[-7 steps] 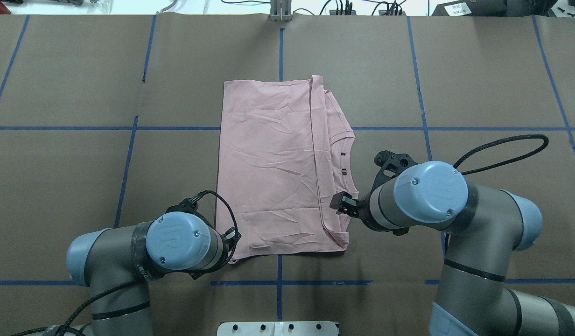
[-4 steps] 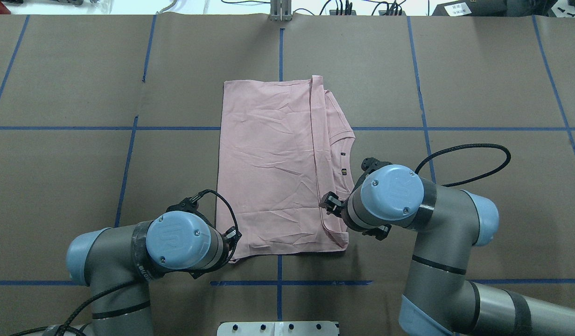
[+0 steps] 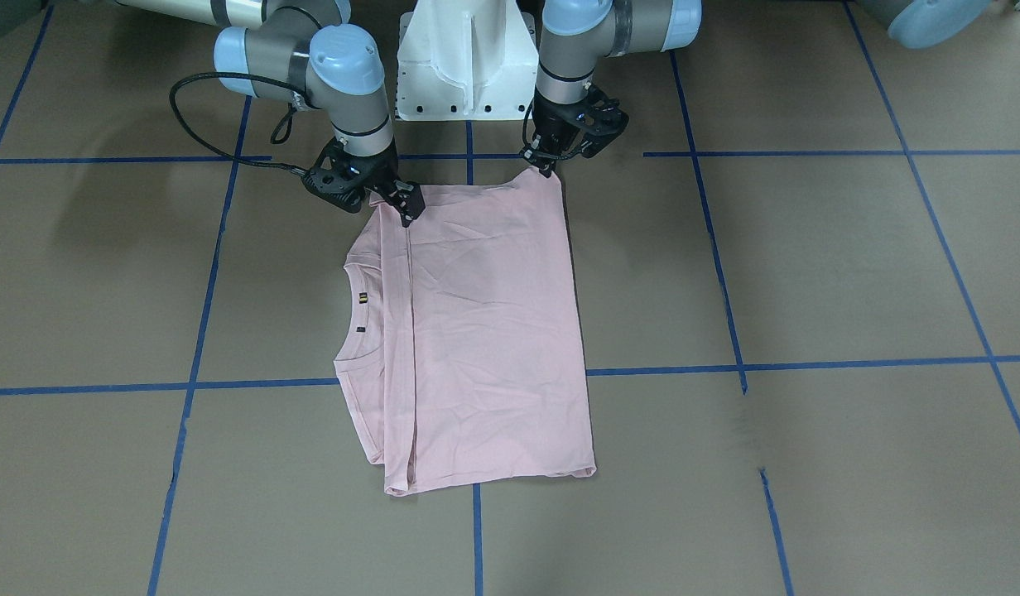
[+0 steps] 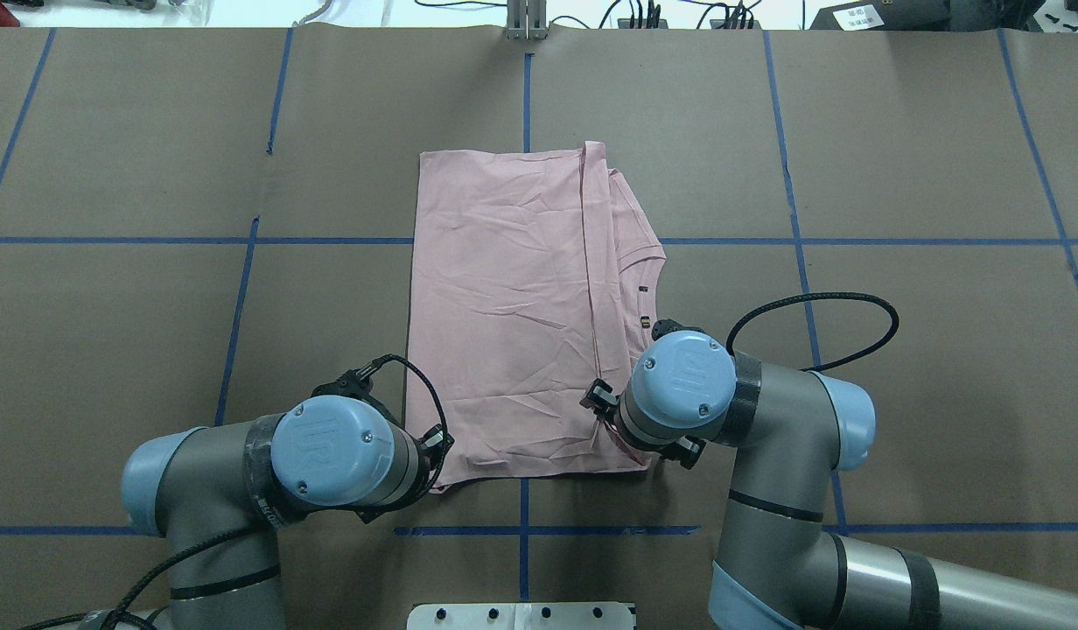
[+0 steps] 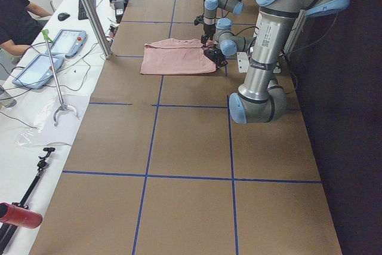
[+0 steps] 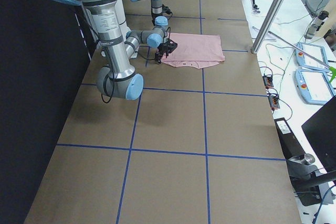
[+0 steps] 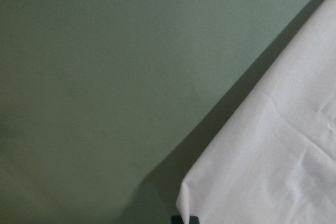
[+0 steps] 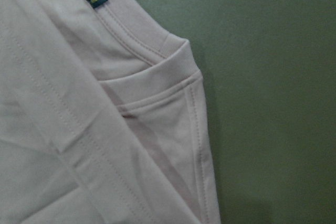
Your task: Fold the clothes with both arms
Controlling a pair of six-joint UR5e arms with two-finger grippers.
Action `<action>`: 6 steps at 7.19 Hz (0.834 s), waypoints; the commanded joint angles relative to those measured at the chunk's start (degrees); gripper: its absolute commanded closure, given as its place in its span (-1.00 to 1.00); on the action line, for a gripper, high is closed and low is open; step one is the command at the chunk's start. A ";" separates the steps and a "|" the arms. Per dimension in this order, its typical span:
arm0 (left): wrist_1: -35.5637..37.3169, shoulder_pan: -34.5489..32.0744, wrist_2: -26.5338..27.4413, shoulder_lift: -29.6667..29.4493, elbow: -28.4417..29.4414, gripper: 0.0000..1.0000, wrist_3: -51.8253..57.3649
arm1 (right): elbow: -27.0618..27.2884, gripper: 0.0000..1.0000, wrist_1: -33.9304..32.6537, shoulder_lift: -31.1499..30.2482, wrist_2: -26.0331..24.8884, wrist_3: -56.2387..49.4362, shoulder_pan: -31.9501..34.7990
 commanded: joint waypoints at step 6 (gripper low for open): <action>0.01 0.00 -0.03 0.06 -0.10 1.00 0.01 | 0.37 -0.11 -0.42 -0.02 0.26 0.11 -1.37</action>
